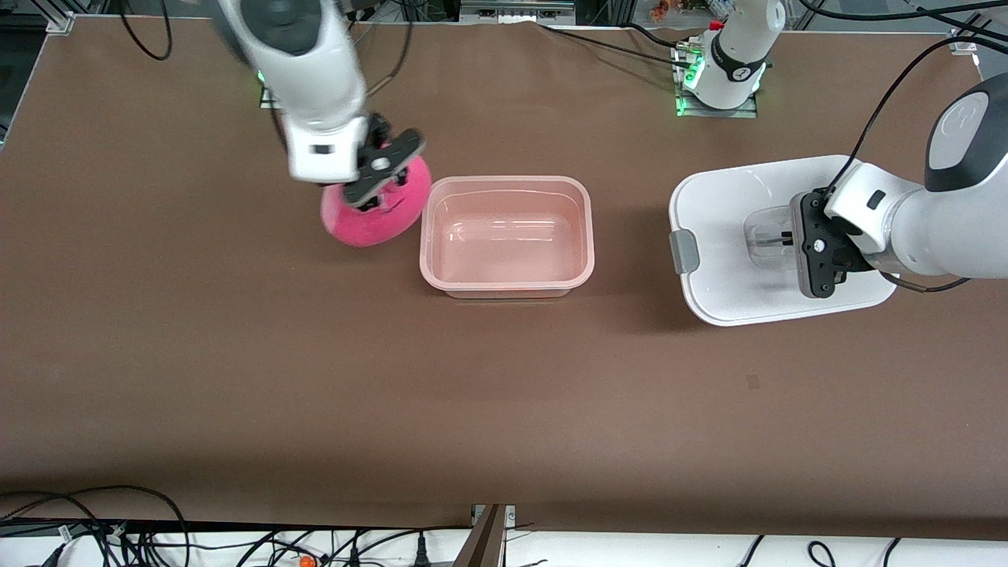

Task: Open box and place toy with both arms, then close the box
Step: 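Carry the pink toy into the box with the right gripper, then release the toy and raise the right gripper while the left gripper brings the lid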

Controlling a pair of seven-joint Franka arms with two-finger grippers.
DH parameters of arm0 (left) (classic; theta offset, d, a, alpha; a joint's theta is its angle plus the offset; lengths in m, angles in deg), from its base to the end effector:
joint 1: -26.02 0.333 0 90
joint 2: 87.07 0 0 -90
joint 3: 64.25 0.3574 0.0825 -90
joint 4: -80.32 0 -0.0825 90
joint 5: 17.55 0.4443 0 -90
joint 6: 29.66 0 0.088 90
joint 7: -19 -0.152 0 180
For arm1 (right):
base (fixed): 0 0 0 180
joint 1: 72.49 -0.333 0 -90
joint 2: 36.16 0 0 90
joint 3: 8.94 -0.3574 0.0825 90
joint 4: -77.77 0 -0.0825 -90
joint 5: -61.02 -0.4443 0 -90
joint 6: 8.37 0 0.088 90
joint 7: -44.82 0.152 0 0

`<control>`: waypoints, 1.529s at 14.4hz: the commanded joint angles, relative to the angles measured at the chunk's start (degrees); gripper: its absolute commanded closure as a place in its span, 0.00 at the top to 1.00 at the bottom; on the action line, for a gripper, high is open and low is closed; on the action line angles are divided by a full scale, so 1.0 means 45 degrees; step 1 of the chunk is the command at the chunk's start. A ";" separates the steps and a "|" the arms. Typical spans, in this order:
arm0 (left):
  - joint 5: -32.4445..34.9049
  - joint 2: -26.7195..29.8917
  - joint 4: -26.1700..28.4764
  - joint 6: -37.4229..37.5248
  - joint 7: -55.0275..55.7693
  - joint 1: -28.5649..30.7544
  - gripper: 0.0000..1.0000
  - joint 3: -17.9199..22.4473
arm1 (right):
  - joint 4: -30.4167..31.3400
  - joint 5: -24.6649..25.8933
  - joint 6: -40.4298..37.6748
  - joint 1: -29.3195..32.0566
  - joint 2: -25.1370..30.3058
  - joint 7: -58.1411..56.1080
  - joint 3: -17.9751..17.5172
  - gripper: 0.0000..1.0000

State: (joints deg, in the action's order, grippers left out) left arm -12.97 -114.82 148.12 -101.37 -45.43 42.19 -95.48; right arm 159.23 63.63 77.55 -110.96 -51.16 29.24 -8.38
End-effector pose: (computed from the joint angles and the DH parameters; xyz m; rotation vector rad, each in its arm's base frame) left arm 0.6954 -0.0888 0.5105 2.1862 -1.7806 -0.3508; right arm 0.5418 0.4137 0.5235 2.7209 1.3729 -0.2615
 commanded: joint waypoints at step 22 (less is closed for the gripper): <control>0.0252 0.0034 -0.0125 0.0447 -0.0291 -0.0038 0.00 -0.0092 | -0.3279 0.2445 0.3033 -0.3442 -0.6764 -0.0662 0.0245 0.00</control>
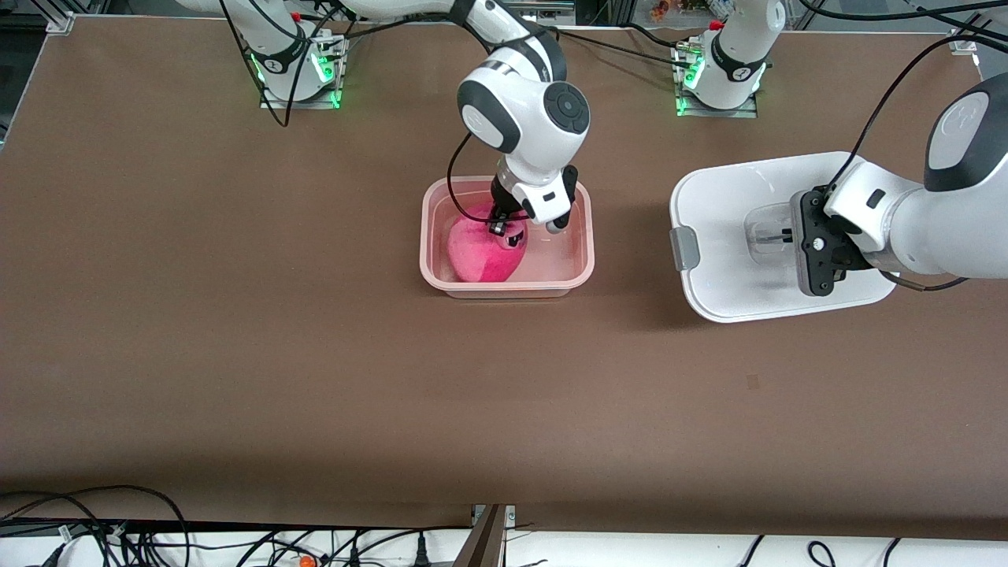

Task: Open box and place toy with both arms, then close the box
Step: 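Release the toy and raise the right gripper while the left gripper brings the lid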

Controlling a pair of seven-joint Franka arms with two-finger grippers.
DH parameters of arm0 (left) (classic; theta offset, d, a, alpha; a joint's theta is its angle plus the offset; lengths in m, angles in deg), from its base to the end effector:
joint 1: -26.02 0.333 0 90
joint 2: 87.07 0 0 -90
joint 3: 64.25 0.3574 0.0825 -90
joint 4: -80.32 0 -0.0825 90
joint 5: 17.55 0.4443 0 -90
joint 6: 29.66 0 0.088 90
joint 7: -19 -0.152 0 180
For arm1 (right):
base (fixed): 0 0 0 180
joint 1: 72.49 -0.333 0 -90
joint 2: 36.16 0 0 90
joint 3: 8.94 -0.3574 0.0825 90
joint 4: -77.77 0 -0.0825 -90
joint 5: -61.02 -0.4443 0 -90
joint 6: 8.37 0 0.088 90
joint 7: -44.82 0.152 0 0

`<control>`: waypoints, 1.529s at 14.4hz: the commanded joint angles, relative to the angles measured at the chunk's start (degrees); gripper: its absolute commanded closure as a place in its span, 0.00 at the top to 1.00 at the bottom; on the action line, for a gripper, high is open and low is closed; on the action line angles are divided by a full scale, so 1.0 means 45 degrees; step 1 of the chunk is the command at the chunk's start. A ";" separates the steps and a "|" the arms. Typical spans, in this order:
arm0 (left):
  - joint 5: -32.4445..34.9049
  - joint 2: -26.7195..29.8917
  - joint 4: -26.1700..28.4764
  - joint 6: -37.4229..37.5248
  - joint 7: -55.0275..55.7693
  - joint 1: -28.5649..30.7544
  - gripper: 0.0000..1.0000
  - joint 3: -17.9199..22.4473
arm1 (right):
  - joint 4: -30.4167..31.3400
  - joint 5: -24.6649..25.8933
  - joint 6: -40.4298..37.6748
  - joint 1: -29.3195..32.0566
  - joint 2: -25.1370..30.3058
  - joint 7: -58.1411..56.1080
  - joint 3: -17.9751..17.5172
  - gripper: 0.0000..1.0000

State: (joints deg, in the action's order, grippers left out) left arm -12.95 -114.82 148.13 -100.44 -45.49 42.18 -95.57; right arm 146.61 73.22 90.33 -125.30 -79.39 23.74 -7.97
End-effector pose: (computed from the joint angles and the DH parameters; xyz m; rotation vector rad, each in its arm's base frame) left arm 0.6924 -0.0892 0.5101 2.1751 -1.7791 -0.3705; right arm 0.5143 0.6126 0.2814 2.2481 1.7684 -0.2396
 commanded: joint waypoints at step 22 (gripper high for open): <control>0.0265 -0.1507 -0.0166 -0.2645 0.3407 -0.6631 0.00 0.0007 | 0.2745 -0.3396 -0.1698 0.3298 0.7610 0.2751 0.4546 1.00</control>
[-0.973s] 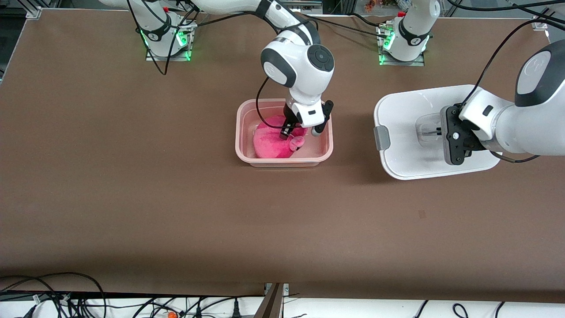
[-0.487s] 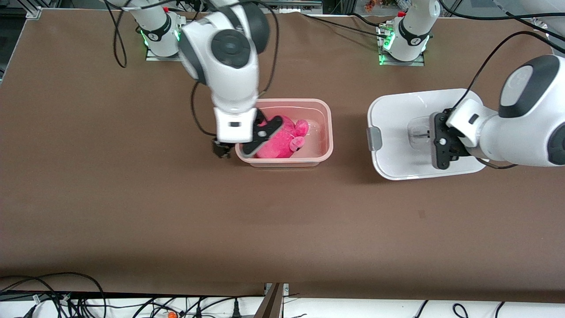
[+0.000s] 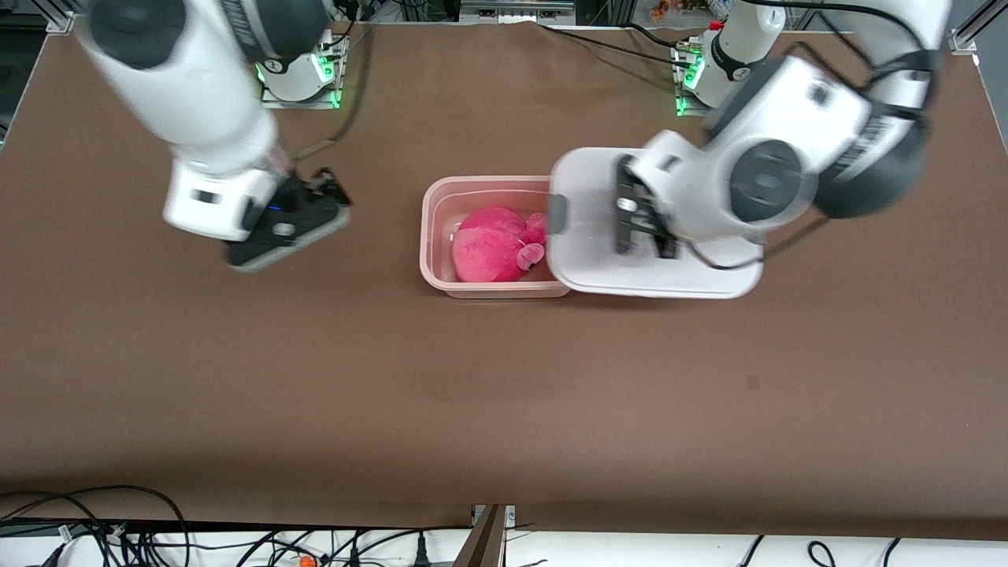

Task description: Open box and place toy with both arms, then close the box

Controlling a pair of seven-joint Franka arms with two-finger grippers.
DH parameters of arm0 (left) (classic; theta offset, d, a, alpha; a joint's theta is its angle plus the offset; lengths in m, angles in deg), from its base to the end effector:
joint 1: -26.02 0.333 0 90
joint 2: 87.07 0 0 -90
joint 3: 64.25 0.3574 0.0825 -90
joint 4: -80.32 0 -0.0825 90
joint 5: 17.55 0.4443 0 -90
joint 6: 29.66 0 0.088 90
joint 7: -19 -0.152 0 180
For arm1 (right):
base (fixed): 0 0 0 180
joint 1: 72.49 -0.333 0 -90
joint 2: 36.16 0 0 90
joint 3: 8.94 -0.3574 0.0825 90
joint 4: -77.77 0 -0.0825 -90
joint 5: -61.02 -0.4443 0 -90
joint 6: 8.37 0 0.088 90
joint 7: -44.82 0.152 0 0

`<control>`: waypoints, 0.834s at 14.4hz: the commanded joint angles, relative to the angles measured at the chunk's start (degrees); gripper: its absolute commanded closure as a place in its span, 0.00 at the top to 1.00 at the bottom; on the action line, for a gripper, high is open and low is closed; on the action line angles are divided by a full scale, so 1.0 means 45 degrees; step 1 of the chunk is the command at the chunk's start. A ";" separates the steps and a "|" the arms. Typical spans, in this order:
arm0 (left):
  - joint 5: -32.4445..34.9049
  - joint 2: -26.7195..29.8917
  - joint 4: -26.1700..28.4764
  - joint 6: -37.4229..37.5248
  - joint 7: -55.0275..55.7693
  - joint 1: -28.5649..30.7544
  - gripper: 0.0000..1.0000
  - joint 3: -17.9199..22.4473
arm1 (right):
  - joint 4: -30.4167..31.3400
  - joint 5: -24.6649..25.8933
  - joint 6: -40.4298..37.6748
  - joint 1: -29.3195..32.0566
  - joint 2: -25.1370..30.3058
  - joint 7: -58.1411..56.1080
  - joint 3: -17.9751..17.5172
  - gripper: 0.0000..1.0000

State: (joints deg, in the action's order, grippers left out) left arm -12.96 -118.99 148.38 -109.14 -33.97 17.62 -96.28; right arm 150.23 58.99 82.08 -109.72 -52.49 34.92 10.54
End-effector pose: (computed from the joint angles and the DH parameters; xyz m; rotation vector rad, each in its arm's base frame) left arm 0.6207 -0.3912 0.4673 2.0082 -2.0616 -0.3667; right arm 0.6639 0.2545 0.6047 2.9906 0.7603 0.0751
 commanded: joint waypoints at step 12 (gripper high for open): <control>0.1322 -0.2144 0.0871 -0.5580 0.4270 -0.3678 0.01 0.0419 | 0.5773 0.0353 0.1756 0.4872 0.4389 0.2473 -0.3252 1.00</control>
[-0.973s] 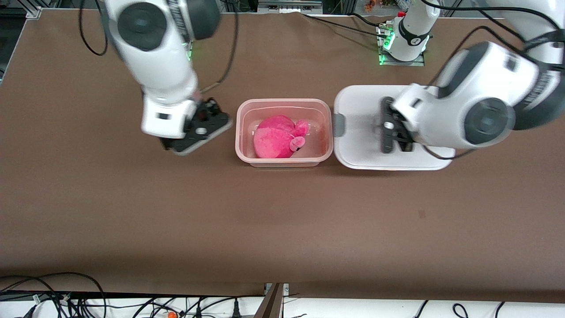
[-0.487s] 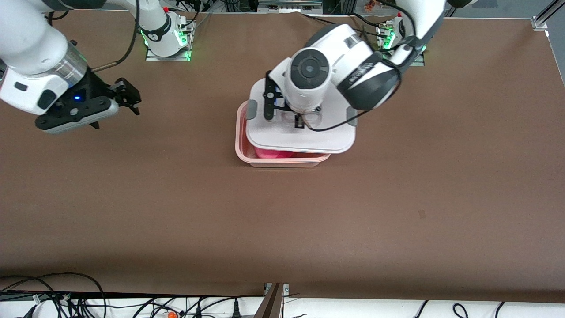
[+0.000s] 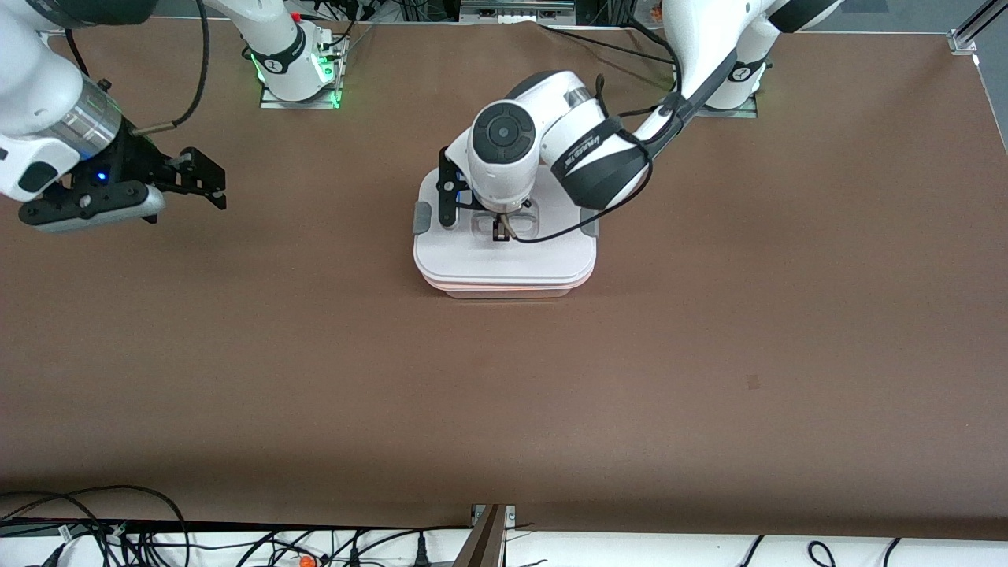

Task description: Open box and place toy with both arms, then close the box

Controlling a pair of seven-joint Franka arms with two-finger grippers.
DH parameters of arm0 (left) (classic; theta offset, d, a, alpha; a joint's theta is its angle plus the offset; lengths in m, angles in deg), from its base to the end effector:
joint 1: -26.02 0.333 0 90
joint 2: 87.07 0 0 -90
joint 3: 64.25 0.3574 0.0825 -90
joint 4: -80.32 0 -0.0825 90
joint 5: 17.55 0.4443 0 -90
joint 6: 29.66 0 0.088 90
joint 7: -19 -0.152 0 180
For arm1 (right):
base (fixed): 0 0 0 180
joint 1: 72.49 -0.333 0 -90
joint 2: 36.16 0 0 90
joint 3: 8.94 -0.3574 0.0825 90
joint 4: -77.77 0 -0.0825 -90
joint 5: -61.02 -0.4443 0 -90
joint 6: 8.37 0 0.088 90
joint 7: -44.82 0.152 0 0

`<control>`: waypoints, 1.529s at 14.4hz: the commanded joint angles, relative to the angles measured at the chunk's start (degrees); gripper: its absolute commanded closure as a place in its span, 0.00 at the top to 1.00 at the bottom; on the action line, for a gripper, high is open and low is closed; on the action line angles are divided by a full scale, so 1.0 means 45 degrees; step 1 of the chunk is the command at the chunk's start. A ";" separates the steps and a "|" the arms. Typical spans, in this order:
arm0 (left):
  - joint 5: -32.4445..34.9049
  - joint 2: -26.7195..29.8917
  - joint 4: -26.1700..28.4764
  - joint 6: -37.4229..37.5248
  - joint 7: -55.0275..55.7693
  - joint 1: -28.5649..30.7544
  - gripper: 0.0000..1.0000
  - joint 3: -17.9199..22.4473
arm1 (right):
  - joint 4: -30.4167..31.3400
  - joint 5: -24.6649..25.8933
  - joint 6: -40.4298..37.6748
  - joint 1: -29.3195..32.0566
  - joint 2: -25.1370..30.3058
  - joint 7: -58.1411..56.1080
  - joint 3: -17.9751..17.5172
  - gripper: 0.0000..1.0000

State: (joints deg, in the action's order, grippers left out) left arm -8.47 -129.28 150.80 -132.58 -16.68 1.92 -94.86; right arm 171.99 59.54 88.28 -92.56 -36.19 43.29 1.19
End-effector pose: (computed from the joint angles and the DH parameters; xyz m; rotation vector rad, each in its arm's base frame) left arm 0.5585 -0.5815 0.3357 2.1438 -2.0287 -0.1596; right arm 0.6161 0.1117 0.5916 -3.0971 -0.3072 -0.0621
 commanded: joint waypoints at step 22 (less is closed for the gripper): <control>0.0833 -0.0092 0.0862 -0.0430 0.0448 -0.0073 0.01 0.0493 | -0.0919 0.0797 -0.0737 0.1491 -0.0229 0.2273 -0.1118 1.00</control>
State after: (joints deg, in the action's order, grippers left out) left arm -7.38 -130.02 152.55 -133.59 -15.33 1.59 -93.72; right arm 170.14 63.07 86.84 -86.26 -36.11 51.85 -3.90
